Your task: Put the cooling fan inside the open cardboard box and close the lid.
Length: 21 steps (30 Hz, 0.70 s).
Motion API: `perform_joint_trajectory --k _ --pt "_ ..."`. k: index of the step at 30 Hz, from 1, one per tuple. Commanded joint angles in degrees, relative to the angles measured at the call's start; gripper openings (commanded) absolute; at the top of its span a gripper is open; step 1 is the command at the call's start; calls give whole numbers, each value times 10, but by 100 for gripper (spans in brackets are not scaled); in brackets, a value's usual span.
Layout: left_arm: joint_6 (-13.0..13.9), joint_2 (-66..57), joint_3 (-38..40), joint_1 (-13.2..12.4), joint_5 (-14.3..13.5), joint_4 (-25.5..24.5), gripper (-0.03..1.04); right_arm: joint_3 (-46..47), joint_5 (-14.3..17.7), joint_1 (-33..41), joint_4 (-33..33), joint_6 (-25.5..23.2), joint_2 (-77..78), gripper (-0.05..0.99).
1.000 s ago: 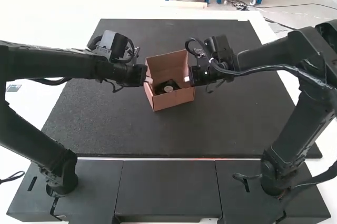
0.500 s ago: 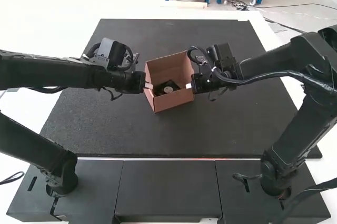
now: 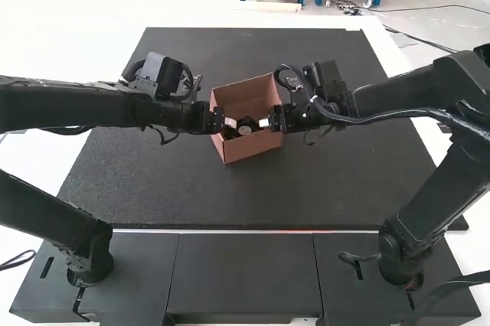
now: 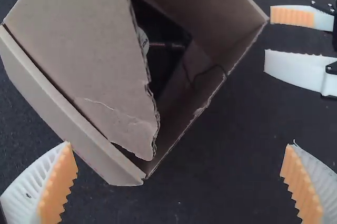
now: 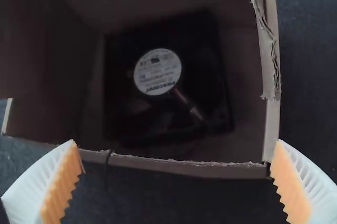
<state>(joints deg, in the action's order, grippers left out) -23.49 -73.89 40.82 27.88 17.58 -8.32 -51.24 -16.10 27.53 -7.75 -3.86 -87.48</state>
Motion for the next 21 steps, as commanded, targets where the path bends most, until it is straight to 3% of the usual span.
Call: perform_joint_trajectory --k 1,12,14,17,21 --pt "0 38 44 2 8 -21 91 4 0 6 -2 -3 21 91" --pt "4 122 218 3 10 -140 91 11 -3 0 27 8 41 91" --pt "2 113 245 2 6 -122 91 13 -4 2 34 8 41 91" --pt "4 65 244 -3 -10 -53 91 11 -11 6 46 3 57 91" --pt "16 -28 243 -36 -26 36 91 6 -18 16 72 -3 87 91"
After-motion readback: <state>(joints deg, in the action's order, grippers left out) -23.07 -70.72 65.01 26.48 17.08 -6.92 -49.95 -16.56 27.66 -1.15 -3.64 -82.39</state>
